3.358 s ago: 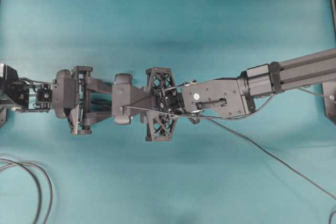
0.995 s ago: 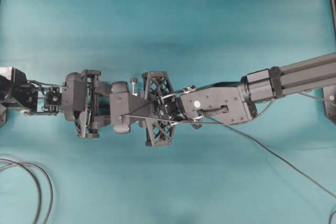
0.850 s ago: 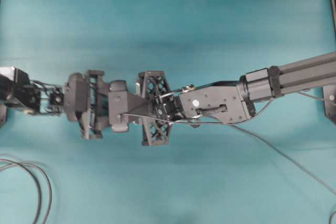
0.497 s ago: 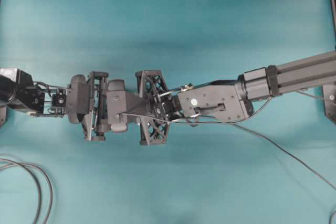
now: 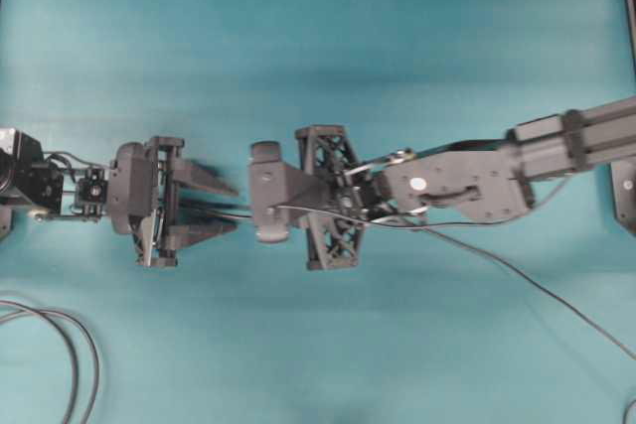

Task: Insert the USB cable into the female connector supported by the left arm.
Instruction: 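Push the USB plug into the female connector with the right gripper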

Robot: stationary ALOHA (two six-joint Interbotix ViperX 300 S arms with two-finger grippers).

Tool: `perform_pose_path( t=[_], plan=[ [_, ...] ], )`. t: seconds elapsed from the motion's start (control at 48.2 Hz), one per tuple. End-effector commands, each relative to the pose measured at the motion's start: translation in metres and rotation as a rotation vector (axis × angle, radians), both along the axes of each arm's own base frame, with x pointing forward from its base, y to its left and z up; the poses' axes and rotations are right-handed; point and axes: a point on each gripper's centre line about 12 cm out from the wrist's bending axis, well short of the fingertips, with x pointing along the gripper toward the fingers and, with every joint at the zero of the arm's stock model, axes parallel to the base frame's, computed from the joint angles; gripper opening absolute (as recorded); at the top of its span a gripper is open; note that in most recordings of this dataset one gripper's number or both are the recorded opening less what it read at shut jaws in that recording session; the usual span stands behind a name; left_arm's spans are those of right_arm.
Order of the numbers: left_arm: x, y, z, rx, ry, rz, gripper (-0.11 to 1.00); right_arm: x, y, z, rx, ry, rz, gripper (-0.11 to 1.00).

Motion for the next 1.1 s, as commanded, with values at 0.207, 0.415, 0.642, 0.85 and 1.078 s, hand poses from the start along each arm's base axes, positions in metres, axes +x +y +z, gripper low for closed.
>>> perform_pose_path(
  t=[0.207, 0.415, 0.642, 0.85, 1.078],
  plan=[
    [0.003, -0.001, 0.007, -0.008, -0.023, 0.001, 0.65, -0.006, 0.003, 0.014, 0.073, -0.084, -0.026, 0.00],
    [0.014, 0.000, 0.009, -0.005, -0.043, 0.005, 0.65, -0.001, 0.005, -0.006, 0.102, -0.069, -0.038, 0.26],
    [0.018, 0.000, 0.006, -0.007, -0.044, 0.006, 0.65, -0.005, 0.003, -0.018, 0.101, -0.023, -0.059, 0.55],
    [0.021, 0.000, 0.007, -0.006, -0.050, 0.005, 0.65, -0.011, 0.001, -0.026, 0.089, 0.020, -0.070, 0.50],
    [0.024, 0.000, 0.006, -0.007, -0.052, 0.006, 0.65, -0.012, 0.002, -0.034, 0.087, 0.040, -0.070, 0.49]
  ],
)
